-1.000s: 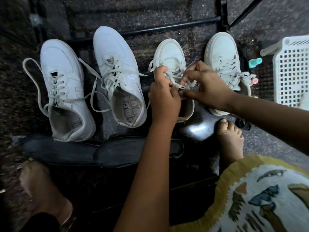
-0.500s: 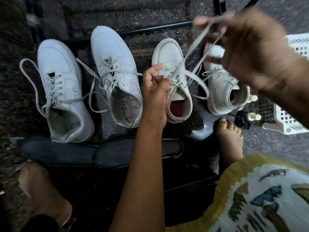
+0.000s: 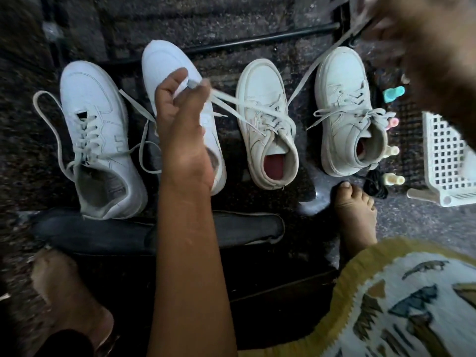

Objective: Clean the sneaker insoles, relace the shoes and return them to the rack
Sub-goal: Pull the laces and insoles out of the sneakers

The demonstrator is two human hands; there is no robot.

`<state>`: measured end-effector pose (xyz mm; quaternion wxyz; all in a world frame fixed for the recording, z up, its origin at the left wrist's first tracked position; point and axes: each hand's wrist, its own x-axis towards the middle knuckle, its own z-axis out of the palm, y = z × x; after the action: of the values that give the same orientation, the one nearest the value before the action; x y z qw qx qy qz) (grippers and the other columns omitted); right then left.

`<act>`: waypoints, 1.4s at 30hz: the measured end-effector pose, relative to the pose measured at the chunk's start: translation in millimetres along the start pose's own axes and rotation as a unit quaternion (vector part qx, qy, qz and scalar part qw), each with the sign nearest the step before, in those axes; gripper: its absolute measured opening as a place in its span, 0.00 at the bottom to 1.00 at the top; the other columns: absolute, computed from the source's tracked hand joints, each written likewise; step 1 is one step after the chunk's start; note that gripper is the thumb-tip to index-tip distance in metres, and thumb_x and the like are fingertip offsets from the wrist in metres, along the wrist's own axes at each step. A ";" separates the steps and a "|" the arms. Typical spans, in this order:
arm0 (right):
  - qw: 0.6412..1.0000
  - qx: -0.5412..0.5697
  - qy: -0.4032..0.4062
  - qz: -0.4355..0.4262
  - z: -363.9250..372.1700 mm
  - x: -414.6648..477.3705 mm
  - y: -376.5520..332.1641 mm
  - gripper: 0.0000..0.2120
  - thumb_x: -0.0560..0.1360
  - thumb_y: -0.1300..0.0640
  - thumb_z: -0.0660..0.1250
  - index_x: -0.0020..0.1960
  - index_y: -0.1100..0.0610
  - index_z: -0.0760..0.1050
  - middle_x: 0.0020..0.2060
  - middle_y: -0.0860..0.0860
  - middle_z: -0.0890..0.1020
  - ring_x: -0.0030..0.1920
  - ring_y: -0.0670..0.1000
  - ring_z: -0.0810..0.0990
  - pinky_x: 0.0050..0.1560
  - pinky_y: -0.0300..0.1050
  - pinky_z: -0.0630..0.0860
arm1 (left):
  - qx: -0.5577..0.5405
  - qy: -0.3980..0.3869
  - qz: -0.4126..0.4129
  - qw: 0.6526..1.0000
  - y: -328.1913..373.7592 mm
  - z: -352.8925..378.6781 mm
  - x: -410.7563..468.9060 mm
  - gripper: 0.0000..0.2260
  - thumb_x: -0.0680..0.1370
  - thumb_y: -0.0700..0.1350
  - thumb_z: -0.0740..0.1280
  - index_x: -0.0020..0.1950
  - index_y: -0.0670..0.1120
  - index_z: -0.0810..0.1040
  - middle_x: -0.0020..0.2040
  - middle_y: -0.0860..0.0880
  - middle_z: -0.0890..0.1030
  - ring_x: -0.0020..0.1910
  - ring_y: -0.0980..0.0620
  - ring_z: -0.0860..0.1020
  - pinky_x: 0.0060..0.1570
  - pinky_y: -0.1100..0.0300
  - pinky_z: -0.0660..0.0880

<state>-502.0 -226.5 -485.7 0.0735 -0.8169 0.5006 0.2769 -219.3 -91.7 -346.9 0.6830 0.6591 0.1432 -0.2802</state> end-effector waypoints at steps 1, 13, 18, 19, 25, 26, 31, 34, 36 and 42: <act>1.000 0.000 -0.017 0.010 -1.3 -2.7 0.8 0.20 0.81 0.53 0.50 0.70 0.60 0.61 0.66 0.63 0.68 0.64 0.66 0.66 0.63 0.61 0.64 | 0.073 0.019 0.011 0.997 -6.5 -1.0 0.5 0.17 0.69 0.50 0.69 0.56 0.51 0.72 0.55 0.51 0.77 0.56 0.52 0.75 0.53 0.56 0.69; 0.776 -0.204 0.297 -0.518 -125.3 -3.3 -114.8 0.06 0.69 0.59 0.67 0.33 0.55 0.75 0.29 0.51 0.75 0.37 0.54 0.73 0.39 0.49 0.59 | 0.453 -0.027 0.152 0.878 -100.3 30.3 -43.0 0.20 0.70 0.36 0.67 0.61 0.44 0.73 0.56 0.42 0.72 0.52 0.40 0.74 0.49 0.48 0.69; 0.743 -0.220 0.373 -0.511 -131.2 15.8 -128.0 0.10 0.69 0.64 0.63 0.30 0.56 0.73 0.25 0.51 0.73 0.33 0.53 0.75 0.39 0.48 0.57 | 0.428 -0.016 0.185 0.885 -110.6 26.6 -46.6 0.25 0.69 0.34 0.66 0.66 0.43 0.72 0.56 0.41 0.73 0.54 0.41 0.74 0.52 0.51 0.70; 0.736 -0.217 0.383 -0.515 -127.4 17.1 -127.4 0.10 0.69 0.64 0.63 0.30 0.56 0.73 0.25 0.51 0.72 0.33 0.53 0.75 0.39 0.48 0.57 | 0.423 -0.015 0.189 0.886 -111.2 27.3 -46.5 0.25 0.69 0.34 0.66 0.66 0.43 0.72 0.56 0.41 0.73 0.54 0.41 0.74 0.52 0.52 0.71; 0.783 -0.058 0.319 -0.530 -136.7 36.3 -112.1 0.08 0.70 0.55 0.64 0.33 0.55 0.72 0.29 0.51 0.75 0.35 0.55 0.76 0.42 0.50 0.62 | 0.437 0.006 0.184 0.881 -111.8 31.1 -44.7 0.23 0.68 0.35 0.66 0.63 0.45 0.75 0.53 0.42 0.74 0.51 0.42 0.75 0.48 0.52 0.70; 0.798 -0.027 0.291 -0.528 -139.8 37.8 -109.0 0.08 0.69 0.53 0.64 0.34 0.55 0.73 0.29 0.51 0.76 0.35 0.56 0.76 0.42 0.50 0.62 | 0.436 0.007 0.179 0.882 -111.7 31.5 -43.6 0.22 0.69 0.35 0.67 0.63 0.45 0.76 0.53 0.42 0.75 0.50 0.42 0.76 0.47 0.52 0.71; 0.839 0.096 0.236 -0.480 -143.1 29.4 -100.5 0.05 0.69 0.56 0.67 0.38 0.58 0.76 0.31 0.53 0.78 0.33 0.57 0.78 0.33 0.44 0.69 | 0.415 -0.003 0.171 0.894 -112.2 34.2 -42.2 0.21 0.70 0.36 0.68 0.62 0.45 0.77 0.51 0.41 0.76 0.48 0.41 0.77 0.47 0.51 0.73; 0.848 0.127 0.252 -0.448 -134.8 20.2 -99.7 0.04 0.72 0.58 0.67 0.39 0.58 0.75 0.32 0.52 0.79 0.30 0.58 0.78 0.28 0.42 0.68 | 0.396 -0.005 0.161 0.904 -113.8 33.7 -43.0 0.20 0.73 0.39 0.69 0.64 0.47 0.77 0.51 0.42 0.75 0.48 0.44 0.76 0.49 0.56 0.70; 0.862 0.153 0.241 -0.418 -131.9 16.5 -99.9 0.05 0.73 0.56 0.66 0.41 0.57 0.75 0.31 0.51 0.79 0.30 0.58 0.79 0.26 0.44 0.71 | 0.377 -0.001 0.156 0.913 -116.3 33.1 -44.5 0.19 0.75 0.40 0.68 0.65 0.48 0.76 0.49 0.43 0.73 0.46 0.49 0.74 0.48 0.60 0.67; 0.874 0.155 0.199 -0.414 -124.5 -1.9 -107.9 0.07 0.72 0.56 0.66 0.40 0.59 0.72 0.29 0.54 0.79 0.28 0.58 0.78 0.25 0.41 0.69 | 0.333 -0.004 0.146 0.932 -122.6 31.5 -45.1 0.18 0.76 0.44 0.65 0.67 0.49 0.75 0.47 0.44 0.68 0.39 0.51 0.69 0.48 0.61 0.68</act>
<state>-362.9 -221.9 -397.6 0.2058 -0.9655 0.1572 -0.0289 -331.0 -110.7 -419.2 0.4586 0.8612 -0.0588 -0.2112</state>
